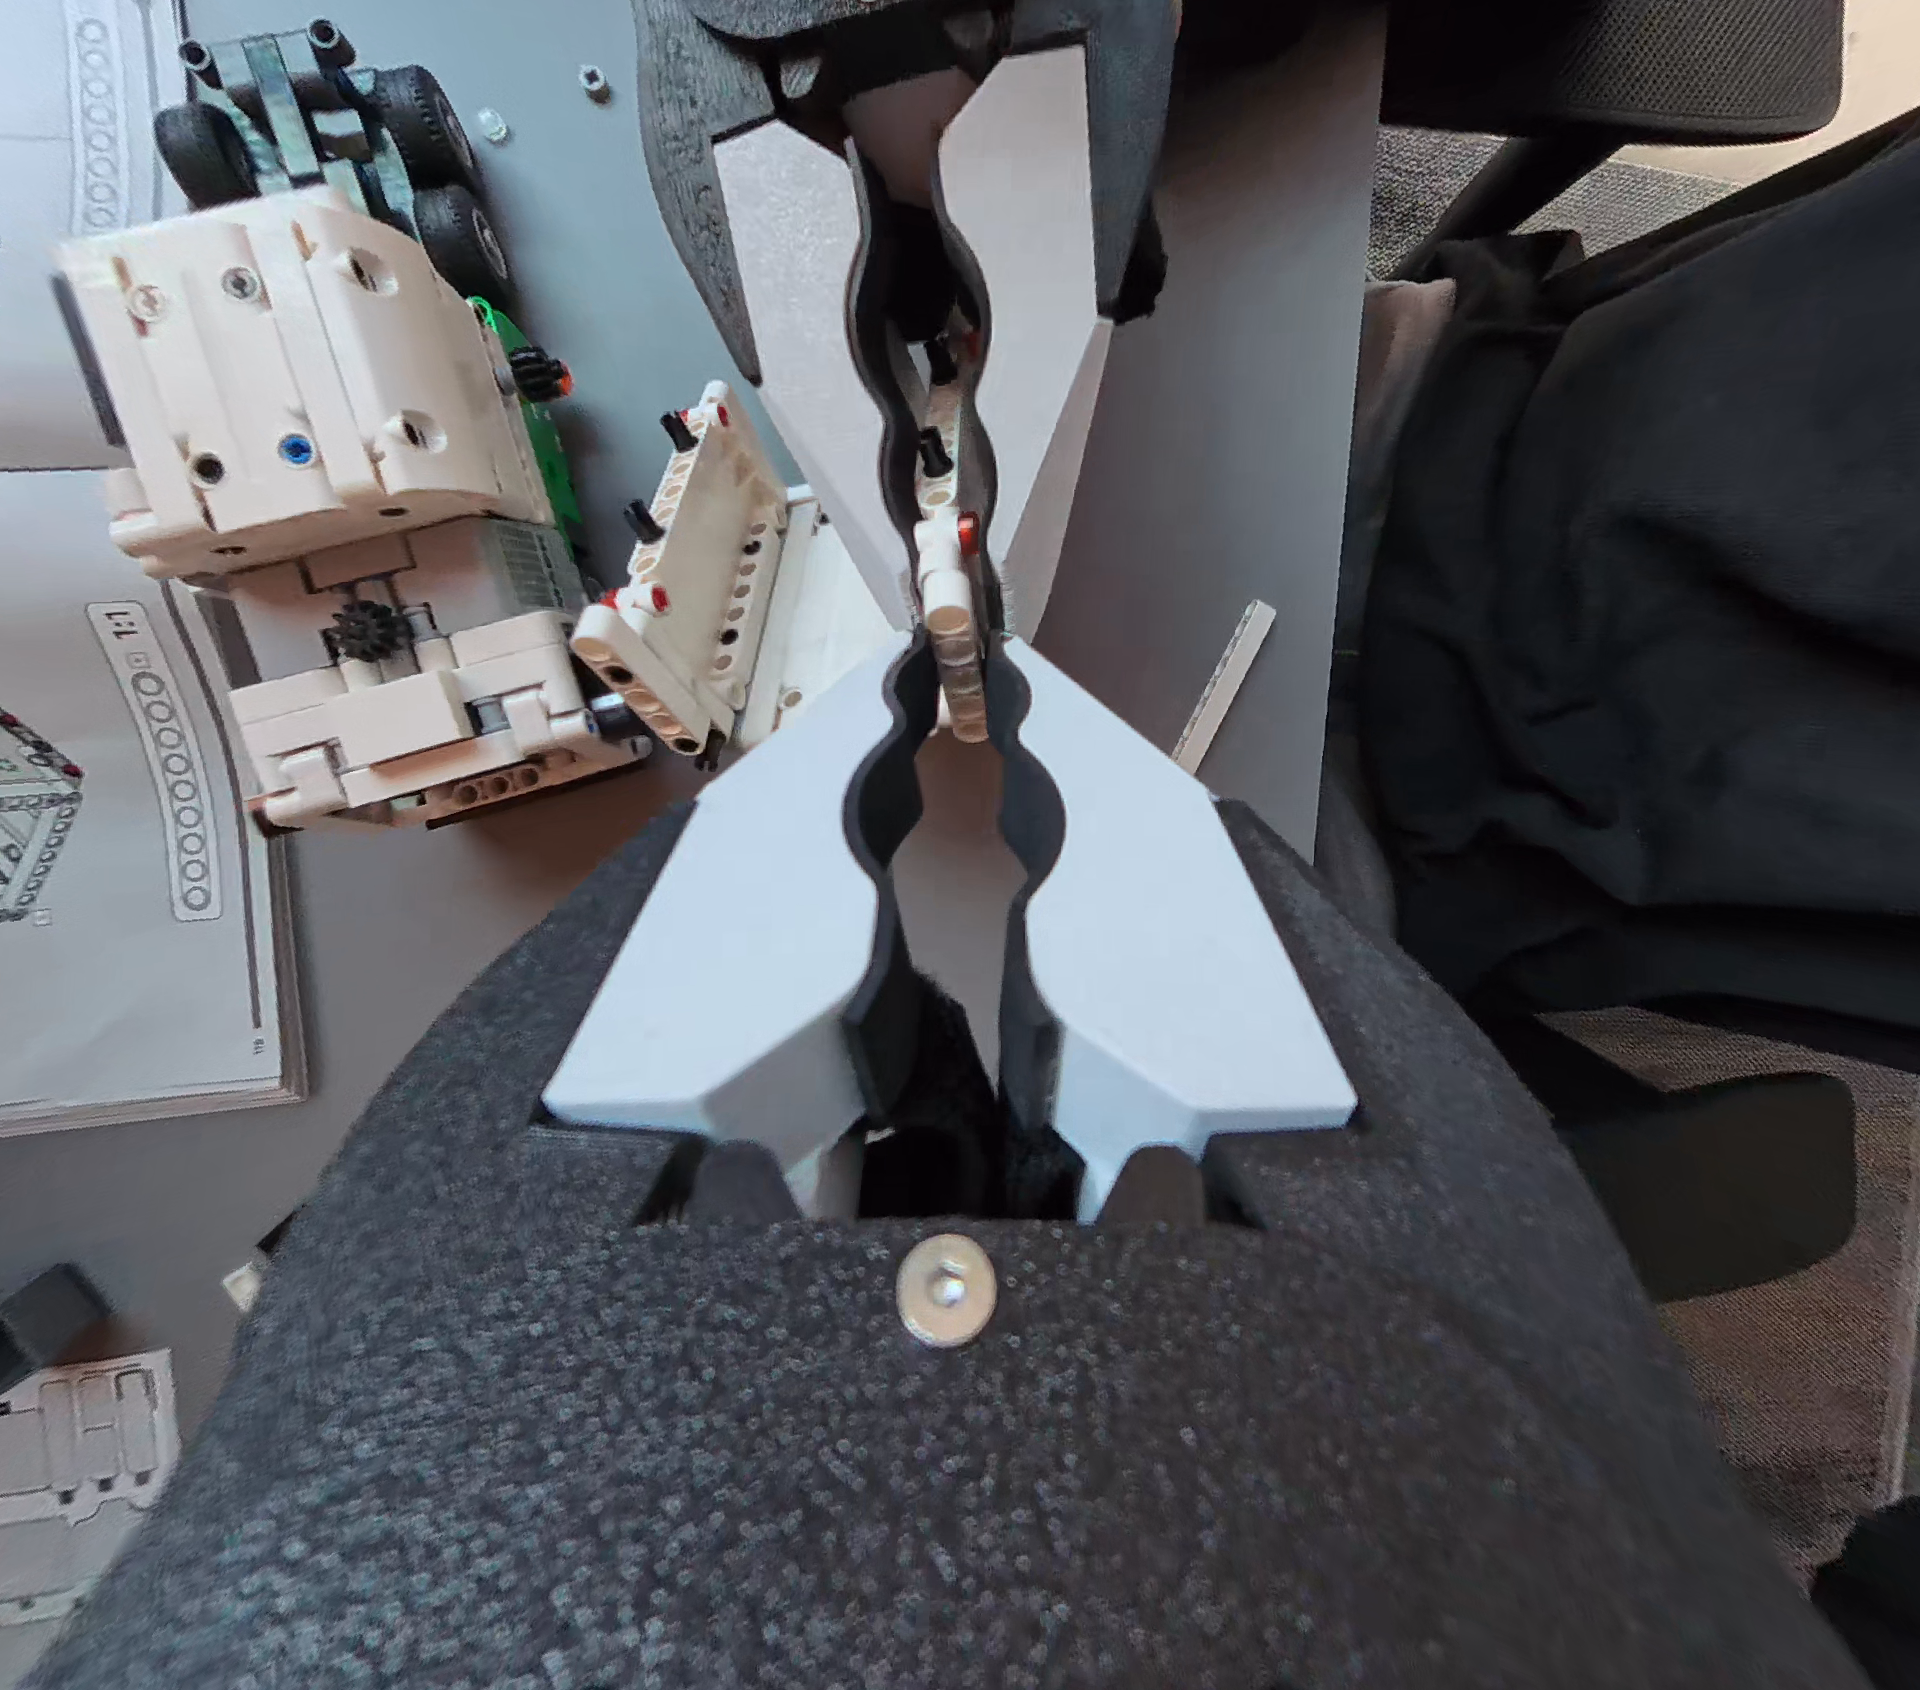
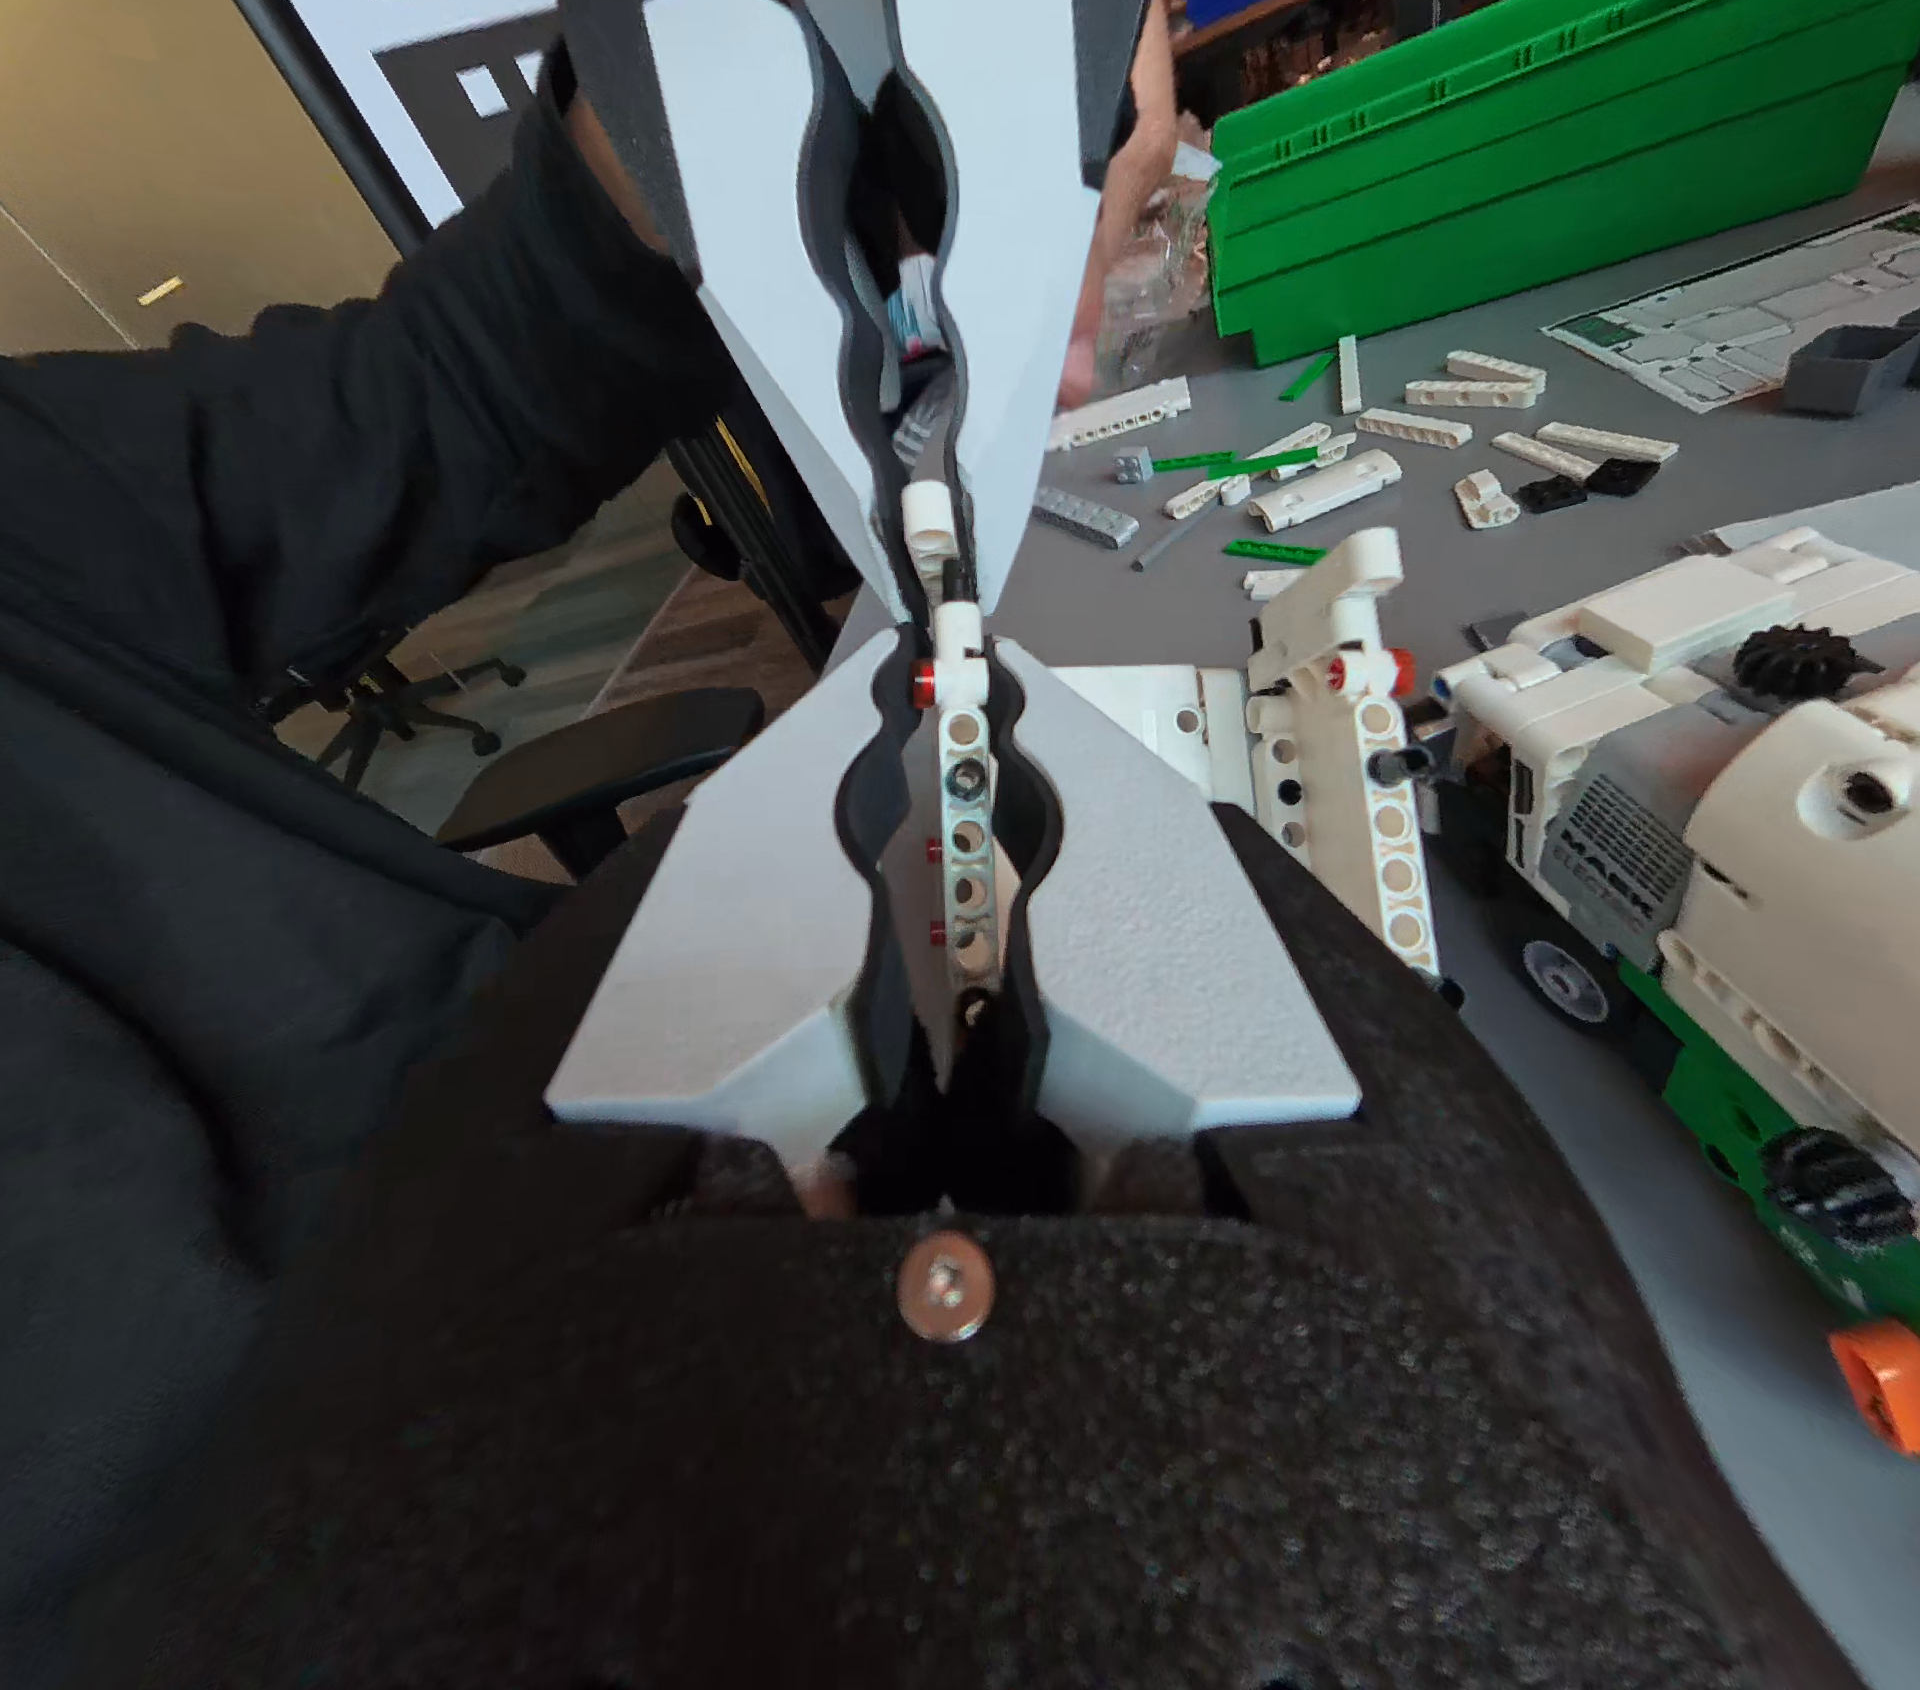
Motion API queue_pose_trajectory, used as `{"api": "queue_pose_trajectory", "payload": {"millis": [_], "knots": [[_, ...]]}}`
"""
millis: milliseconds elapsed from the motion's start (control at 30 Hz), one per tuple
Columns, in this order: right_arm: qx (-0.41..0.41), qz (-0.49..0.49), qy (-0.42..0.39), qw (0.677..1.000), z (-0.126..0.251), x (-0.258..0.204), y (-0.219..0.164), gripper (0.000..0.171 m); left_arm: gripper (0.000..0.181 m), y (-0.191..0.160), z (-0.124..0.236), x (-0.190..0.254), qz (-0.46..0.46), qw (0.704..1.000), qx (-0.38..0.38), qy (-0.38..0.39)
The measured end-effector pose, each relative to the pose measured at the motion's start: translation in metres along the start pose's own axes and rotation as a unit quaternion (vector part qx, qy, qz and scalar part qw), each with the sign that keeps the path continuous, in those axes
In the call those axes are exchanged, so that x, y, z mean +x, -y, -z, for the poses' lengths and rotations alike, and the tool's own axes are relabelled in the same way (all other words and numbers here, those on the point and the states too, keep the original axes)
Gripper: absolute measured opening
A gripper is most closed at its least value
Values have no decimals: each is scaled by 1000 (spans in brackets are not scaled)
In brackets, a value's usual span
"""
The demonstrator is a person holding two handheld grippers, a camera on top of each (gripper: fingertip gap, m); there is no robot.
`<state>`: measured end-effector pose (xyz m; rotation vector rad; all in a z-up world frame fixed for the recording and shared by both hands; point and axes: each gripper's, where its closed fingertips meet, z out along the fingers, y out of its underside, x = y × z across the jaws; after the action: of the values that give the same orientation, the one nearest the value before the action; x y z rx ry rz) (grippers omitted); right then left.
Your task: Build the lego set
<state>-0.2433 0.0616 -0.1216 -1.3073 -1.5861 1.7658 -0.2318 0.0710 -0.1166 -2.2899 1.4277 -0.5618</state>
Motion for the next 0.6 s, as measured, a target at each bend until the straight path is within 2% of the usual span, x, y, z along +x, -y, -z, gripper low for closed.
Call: {"api": "queue_pose_trajectory", "payload": {"millis": [33,300,600], "knots": [[16,-5,4,1000,3,0,5,8,5,4,3,-1,1,1000,4,3],[138,-31,34,989,22,-4,40,8,6,36,24,-8,19,1000,12,9],[133,15,6,991,19,-7,40,8,6,31,25,-3,55,990,-127,-40]]}}
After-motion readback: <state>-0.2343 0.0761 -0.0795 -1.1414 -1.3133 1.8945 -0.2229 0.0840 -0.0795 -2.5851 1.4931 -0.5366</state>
